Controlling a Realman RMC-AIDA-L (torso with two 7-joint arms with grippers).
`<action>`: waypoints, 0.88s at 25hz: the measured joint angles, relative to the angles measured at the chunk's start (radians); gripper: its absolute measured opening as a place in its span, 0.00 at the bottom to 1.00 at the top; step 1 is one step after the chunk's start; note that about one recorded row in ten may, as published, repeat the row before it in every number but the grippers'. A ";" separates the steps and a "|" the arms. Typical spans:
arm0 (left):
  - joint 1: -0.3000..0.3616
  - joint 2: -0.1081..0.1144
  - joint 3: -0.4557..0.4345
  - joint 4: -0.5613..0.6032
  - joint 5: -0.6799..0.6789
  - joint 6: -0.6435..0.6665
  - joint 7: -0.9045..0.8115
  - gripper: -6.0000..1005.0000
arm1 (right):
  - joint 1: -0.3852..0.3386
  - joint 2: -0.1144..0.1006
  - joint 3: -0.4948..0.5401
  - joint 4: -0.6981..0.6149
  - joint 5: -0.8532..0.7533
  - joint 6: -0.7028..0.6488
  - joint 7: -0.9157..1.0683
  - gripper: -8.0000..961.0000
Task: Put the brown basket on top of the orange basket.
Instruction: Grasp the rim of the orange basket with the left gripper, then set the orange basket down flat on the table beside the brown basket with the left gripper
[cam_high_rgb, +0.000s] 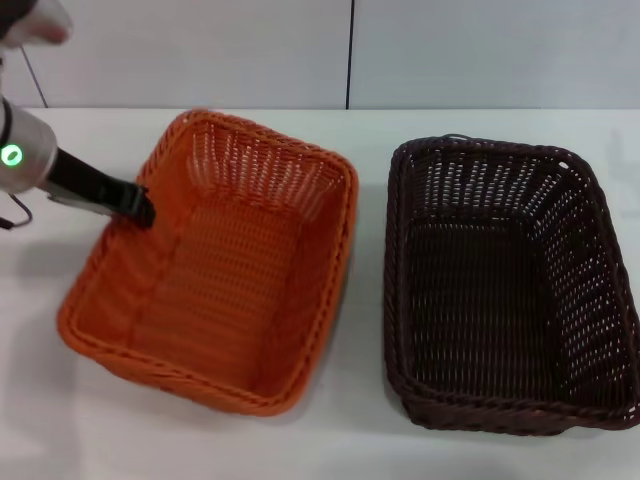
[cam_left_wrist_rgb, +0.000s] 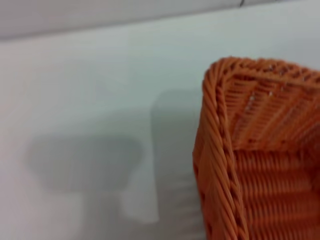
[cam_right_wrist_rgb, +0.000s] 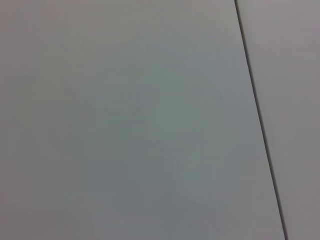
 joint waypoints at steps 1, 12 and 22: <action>0.000 0.003 -0.001 0.017 0.000 0.008 0.003 0.19 | 0.000 0.000 0.000 0.000 0.000 0.000 0.000 0.57; -0.023 0.049 -0.015 0.211 -0.003 0.133 0.073 0.19 | -0.004 0.001 -0.005 0.009 0.000 0.001 0.000 0.57; -0.162 0.075 -0.121 0.237 -0.003 0.356 0.261 0.18 | -0.008 0.003 -0.002 0.026 0.000 0.002 0.000 0.57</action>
